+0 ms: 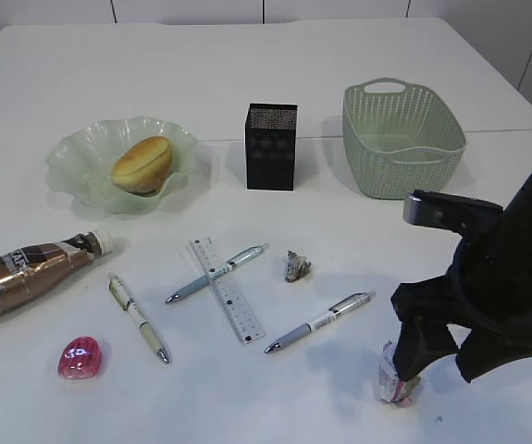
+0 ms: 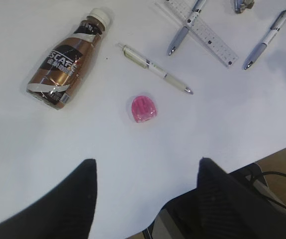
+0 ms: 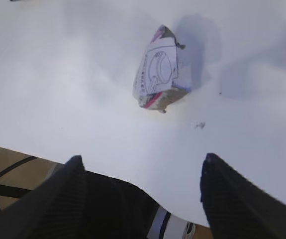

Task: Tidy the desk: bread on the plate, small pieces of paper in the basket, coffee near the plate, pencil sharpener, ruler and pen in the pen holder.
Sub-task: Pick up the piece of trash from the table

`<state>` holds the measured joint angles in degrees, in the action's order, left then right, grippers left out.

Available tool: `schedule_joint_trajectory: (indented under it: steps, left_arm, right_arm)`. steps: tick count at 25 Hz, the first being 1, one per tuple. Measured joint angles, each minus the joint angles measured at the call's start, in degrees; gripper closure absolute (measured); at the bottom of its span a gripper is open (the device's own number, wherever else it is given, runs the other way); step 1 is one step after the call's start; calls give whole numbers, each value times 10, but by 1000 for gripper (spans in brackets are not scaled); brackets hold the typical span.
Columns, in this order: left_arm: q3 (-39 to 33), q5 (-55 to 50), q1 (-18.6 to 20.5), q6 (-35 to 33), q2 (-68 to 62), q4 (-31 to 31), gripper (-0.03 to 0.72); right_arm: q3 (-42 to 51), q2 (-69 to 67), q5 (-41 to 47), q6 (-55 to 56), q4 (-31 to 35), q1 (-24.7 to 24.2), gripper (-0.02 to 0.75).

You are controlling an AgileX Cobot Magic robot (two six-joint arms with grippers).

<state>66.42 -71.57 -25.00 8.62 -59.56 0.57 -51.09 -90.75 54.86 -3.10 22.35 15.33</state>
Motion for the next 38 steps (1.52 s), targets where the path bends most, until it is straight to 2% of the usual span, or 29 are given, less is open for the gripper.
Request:
schedule_joint_trajectory:
  steps: [9,11,27,38]
  left_arm:
    - [0,0,0,1,0,0,239]
    - [0,0,0,1,0,0,239]
    - [0,0,0,1,0,-1,240]
    - [0,0,0,2,0,-1,240]
  right_arm:
    - [0,-7,-35,-1,5,0,183]
    - [0,-8,-73,-2,5,0,184]
    - [0,-92,-104,-4,8,0,185]
    - [0,-106,-126,-46,77,0,185]
